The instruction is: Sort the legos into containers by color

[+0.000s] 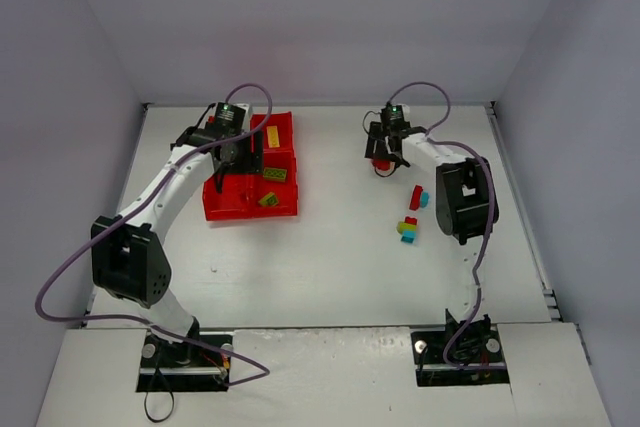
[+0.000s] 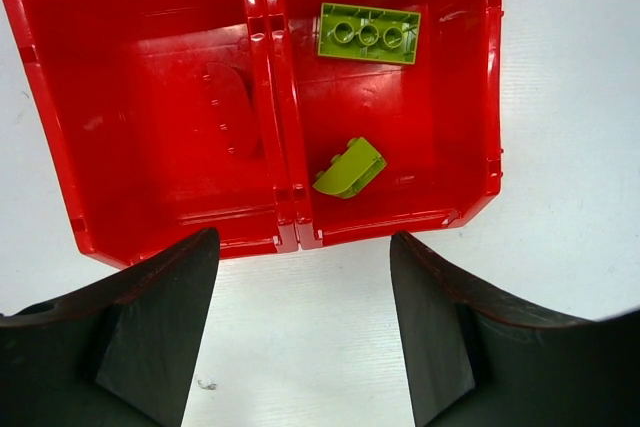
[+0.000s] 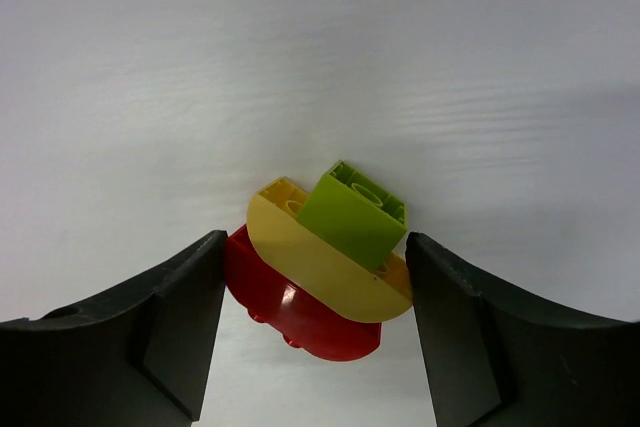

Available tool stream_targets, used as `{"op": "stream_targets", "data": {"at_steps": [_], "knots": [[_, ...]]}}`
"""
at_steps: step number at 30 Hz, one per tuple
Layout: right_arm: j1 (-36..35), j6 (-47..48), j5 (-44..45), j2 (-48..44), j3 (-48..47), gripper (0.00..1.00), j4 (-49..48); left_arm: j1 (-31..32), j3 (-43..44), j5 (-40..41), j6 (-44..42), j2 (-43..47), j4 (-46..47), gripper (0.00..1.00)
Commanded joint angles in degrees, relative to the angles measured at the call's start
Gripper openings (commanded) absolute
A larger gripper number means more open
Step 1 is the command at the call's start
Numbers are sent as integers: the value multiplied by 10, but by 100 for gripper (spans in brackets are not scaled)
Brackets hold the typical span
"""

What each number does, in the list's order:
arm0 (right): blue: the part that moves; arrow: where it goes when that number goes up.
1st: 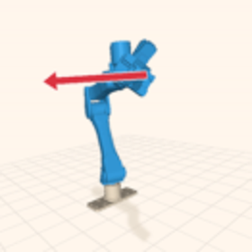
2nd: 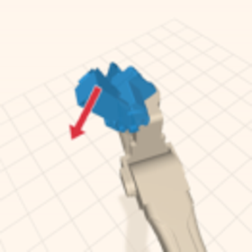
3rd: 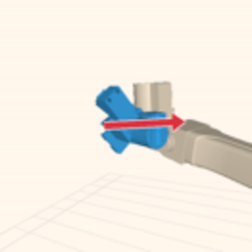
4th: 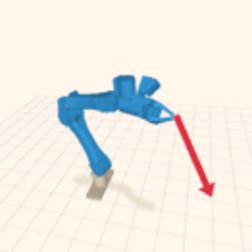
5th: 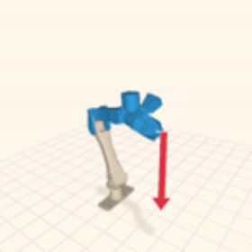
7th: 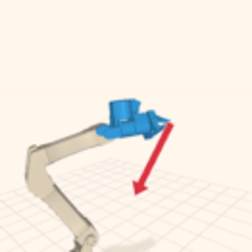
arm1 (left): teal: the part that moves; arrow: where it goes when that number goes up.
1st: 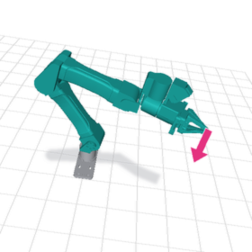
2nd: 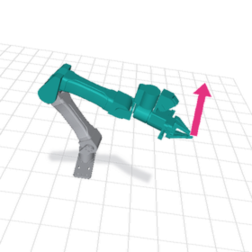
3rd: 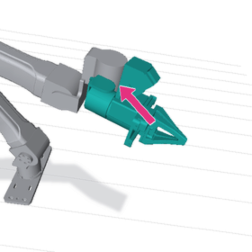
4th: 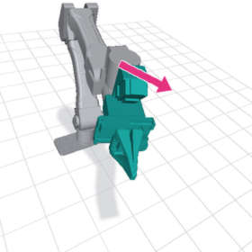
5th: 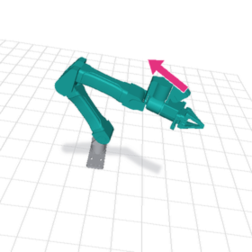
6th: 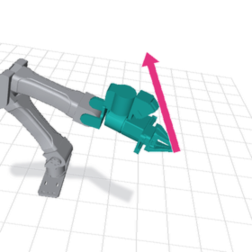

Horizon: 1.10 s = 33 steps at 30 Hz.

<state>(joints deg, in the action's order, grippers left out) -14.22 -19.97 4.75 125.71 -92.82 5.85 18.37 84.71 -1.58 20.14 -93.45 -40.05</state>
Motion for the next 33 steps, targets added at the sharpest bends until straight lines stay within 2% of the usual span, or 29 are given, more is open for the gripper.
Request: {"op": "stream_targets", "data": {"at_steps": [1, 2, 4, 11, 14, 17, 20, 23, 24, 25, 26, 33], "knots": [[-41, 181, -95, -52, 52, 0, -48, 3, 29, -9, -5, -1, 16, 63], [-47, 194, -130, -56, 61, 0, -53, 2, 33, -10, -6, -2, 16, 63], [-59, 236, -151, -66, 85, 0, -73, 3, 36, -17, -7, -5, 16, 63], [-69, 294, -239, -128, 157, 0, -137, 1, 52, -40, -10, -16, 23, 63], [-70, 320, -270, -122, 163, 6, -132, 1, 58, -47, -9, -22, 23, 63], [-70, 318, -273, -114, 164, 39, -123, 0, 61, -52, -10, -24, 23, 63], [-70, 292, -258, -115, 163, 65, -118, 0, 60, -51, -9, -23, 21, 63], [-69, 238, -228, -120, 163, 77, -117, 1, 61, -51, -7, -24, 19, 63], [-70, 225, -222, -123, 163, 85, -118, 1, 62, -51, -5, -23, 20, 63], [-71, 209, -209, -132, 164, 97, -120, 1, 63, -52, -5, -24, 19, 63], [-72, 200, -199, -136, 164, 100, -120, 0, 63, -53, -4, -24, 19, 63], [-79, 50, -111, -172, 157, 100, -106, 1, 62, -53, -3, -24, 17, 63]]}}
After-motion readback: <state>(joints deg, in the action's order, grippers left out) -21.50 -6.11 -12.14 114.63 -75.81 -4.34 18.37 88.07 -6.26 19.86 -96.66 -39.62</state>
